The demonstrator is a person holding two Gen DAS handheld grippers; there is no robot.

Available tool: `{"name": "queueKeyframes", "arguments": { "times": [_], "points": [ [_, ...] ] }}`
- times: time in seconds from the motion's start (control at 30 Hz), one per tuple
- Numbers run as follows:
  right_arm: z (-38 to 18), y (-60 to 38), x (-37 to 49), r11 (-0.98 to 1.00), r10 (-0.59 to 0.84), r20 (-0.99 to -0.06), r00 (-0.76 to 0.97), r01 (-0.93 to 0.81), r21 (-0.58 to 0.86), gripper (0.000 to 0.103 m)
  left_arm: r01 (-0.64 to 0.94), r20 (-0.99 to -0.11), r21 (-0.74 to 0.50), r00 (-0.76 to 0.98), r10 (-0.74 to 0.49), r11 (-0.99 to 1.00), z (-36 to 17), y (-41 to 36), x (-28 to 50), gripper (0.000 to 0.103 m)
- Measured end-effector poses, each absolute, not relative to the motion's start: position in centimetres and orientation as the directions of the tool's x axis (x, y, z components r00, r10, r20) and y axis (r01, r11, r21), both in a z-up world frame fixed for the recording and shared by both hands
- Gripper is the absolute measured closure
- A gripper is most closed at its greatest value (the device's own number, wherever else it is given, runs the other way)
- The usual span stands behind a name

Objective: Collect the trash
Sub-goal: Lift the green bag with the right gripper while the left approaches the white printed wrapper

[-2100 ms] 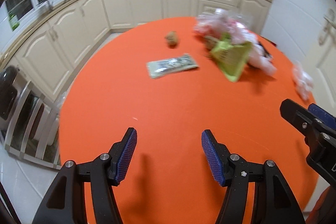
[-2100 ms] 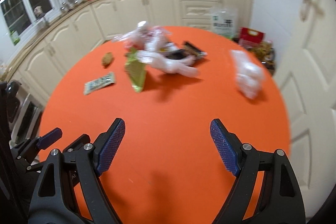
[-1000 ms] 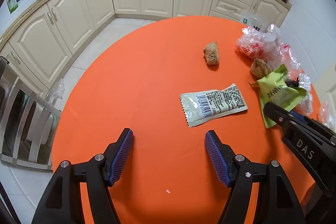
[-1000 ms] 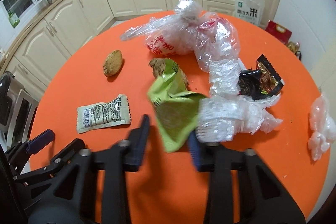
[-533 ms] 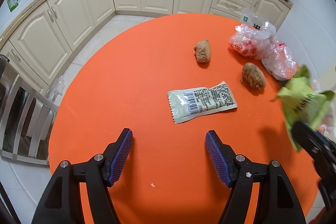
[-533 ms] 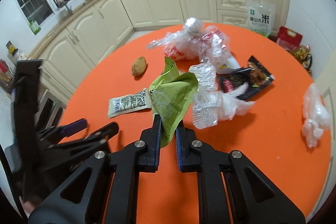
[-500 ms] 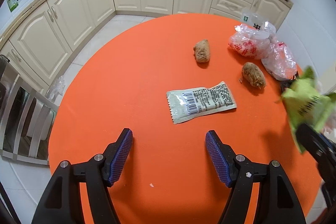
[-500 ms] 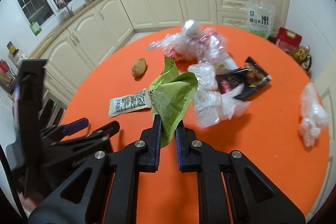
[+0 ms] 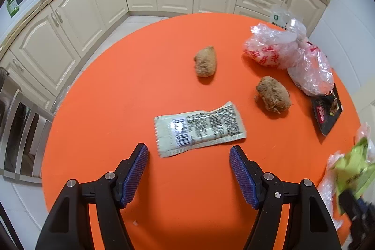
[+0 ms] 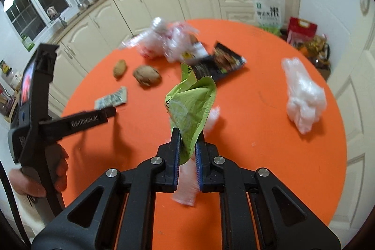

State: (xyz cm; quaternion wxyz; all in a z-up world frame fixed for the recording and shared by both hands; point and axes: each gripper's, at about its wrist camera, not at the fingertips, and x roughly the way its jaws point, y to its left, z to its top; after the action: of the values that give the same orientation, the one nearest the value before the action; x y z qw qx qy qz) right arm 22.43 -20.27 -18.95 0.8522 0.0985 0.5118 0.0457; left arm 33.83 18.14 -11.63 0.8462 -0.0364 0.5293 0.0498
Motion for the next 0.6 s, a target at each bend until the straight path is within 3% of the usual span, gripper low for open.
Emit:
{"name": "queueKeyframes", "arguments": {
  "times": [0.17, 0.33, 0.47, 0.5, 0.57, 0.6],
  "points": [
    [-19.9, -21.3, 23.1, 0.978, 0.165, -0.876, 0.453, 0.043, 0.206, 0.084, -0.137, -0.894, -0.005, 0.445, 0.057, 0.991, -12.1, 17.7, 35.1, 0.032],
    [-19.9, -21.5, 24.3, 0.984, 0.133, -0.876, 0.465, 0.044, 0.173, 0.057, -0.156, -0.881, -0.003, 0.468, 0.071, 0.988, -12.7, 17.5, 36.0, 0.023],
    [-20.7, -21.1, 25.7, 0.981, 0.155, -0.881, 0.446, 0.039, 0.192, 0.043, -0.150, -0.867, -0.009, 0.494, 0.067, 0.989, -13.2, 17.4, 36.3, 0.024],
    [-20.8, -21.1, 26.0, 0.980, 0.159, -0.881, 0.445, 0.039, 0.196, 0.043, -0.139, -0.858, -0.011, 0.509, 0.062, 0.990, -13.2, 17.5, 36.3, 0.029],
    [-21.2, -21.1, 26.6, 0.978, 0.160, -0.883, 0.441, 0.049, 0.202, 0.043, -0.111, -0.838, -0.011, 0.543, 0.052, 0.994, -13.3, 17.2, 36.3, 0.049],
    [-21.3, -21.2, 26.9, 0.977, 0.165, -0.883, 0.440, 0.050, 0.207, 0.043, -0.094, -0.833, -0.017, 0.551, 0.038, 0.995, -13.2, 17.0, 36.2, 0.064]
  ]
}}
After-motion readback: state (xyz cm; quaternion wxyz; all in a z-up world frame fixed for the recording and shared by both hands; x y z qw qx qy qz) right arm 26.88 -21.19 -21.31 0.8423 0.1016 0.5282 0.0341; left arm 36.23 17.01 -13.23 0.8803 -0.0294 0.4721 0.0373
